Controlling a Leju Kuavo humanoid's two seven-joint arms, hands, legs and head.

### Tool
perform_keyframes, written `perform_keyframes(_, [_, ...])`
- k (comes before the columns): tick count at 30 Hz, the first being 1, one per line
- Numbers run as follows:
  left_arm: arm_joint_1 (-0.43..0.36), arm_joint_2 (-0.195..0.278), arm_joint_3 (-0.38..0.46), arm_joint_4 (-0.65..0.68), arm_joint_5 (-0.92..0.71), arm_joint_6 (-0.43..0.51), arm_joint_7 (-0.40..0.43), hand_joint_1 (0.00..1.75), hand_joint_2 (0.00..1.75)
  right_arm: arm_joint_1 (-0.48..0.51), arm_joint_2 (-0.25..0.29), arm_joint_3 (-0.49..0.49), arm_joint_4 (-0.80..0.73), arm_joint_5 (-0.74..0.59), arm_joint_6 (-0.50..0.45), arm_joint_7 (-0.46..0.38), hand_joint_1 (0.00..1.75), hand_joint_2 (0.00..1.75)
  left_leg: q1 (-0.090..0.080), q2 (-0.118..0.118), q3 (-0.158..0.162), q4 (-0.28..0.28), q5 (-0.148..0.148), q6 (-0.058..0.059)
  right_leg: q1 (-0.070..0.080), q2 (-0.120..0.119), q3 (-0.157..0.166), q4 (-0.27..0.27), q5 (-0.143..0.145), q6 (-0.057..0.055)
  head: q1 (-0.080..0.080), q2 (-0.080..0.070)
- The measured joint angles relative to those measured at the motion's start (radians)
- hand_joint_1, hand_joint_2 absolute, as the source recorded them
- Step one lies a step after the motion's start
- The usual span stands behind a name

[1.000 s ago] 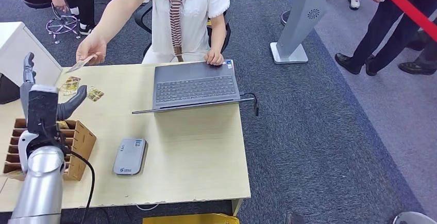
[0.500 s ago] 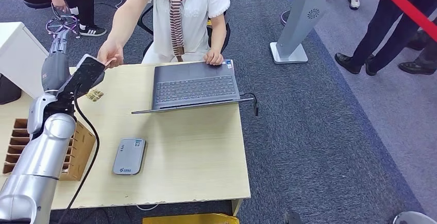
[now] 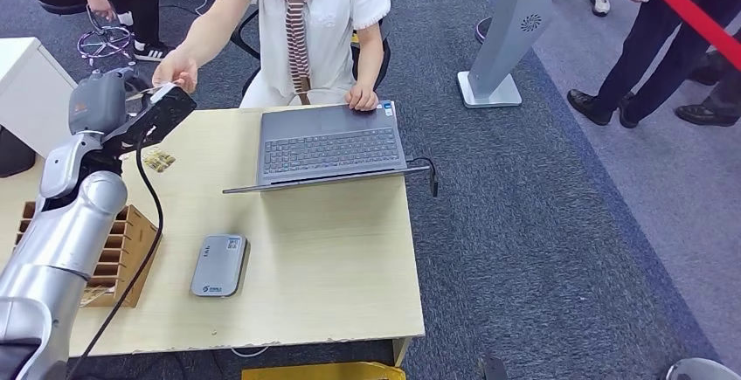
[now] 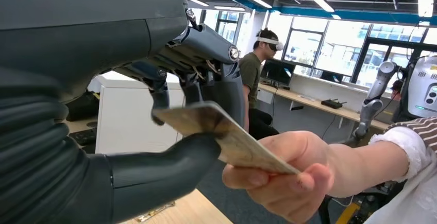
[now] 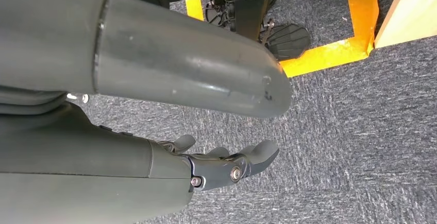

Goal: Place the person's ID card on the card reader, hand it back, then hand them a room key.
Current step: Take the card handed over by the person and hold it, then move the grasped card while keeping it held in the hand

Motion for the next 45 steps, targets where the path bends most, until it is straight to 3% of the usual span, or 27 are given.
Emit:
perform_keyframes(16, [-0.006,0.002,-0.005,0.019,0.03,0.039,-0.045,1.75,1.75,0.001,0.0,0.0,0.0,-0.003,-0.001,-0.001,0.0,0.0,0.0,0.0,0.0,0.0,0.0,0.0,0.0,0.0,0.0,0.0,0.0,0.0,0.0,0.0])
perform_keyframes(20, [0.051,0.015,-0.005,-0.032,0.054,0.074,-0.077,1.75,1.75,0.004,0.0,0.0,0.0,-0.013,-0.002,-0.006,0.0,0.0,0.0,0.0,0.0,0.0,0.0,0.0,0.0,0.0,0.0,0.0,0.0,0.0,0.0,0.0])
perform_keyframes(27, [0.23,0.055,-0.005,-0.23,0.077,0.144,-0.114,1.75,1.75,0.018,0.0,-0.001,0.0,-0.026,-0.007,-0.021,0.0,0.0,0.0,0.0,0.0,0.0,0.0,0.0,0.0,0.0,0.0,0.0,0.0,0.0,0.0,0.0])
perform_keyframes(34, [0.243,0.059,-0.005,-0.243,0.077,0.148,-0.116,1.75,1.75,0.019,0.0,-0.001,0.0,-0.028,-0.007,-0.022,0.0,0.0,0.0,0.0,0.0,0.0,0.0,0.0,0.0,0.0,0.0,0.0,-0.001,0.0,0.0,0.0])
perform_keyframes(37, [0.353,0.076,-0.005,-0.358,0.075,0.17,-0.126,1.75,1.75,0.027,0.0,-0.004,0.0,-0.037,-0.011,-0.028,0.0,0.0,0.0,0.0,0.0,0.0,-0.001,0.0,0.0,0.0,0.0,0.0,-0.001,0.0,0.0,0.0])
perform_keyframes(41, [0.639,0.099,0.009,-0.639,0.021,0.217,-0.161,1.75,1.75,0.042,0.0,-0.018,0.0,-0.052,-0.015,-0.042,0.0,0.0,0.0,0.0,-0.001,0.0,-0.002,0.001,0.0,0.0,0.0,-0.001,-0.002,0.0,0.0,0.0])
perform_keyframes(45, [0.726,0.1,0.012,-0.701,-0.016,0.208,-0.162,1.75,1.75,0.043,0.0,-0.031,0.0,-0.055,-0.018,-0.042,0.0,0.0,0.0,0.0,-0.001,-0.001,-0.002,0.001,0.0,0.0,0.0,-0.001,-0.002,0.0,0.0,0.0])
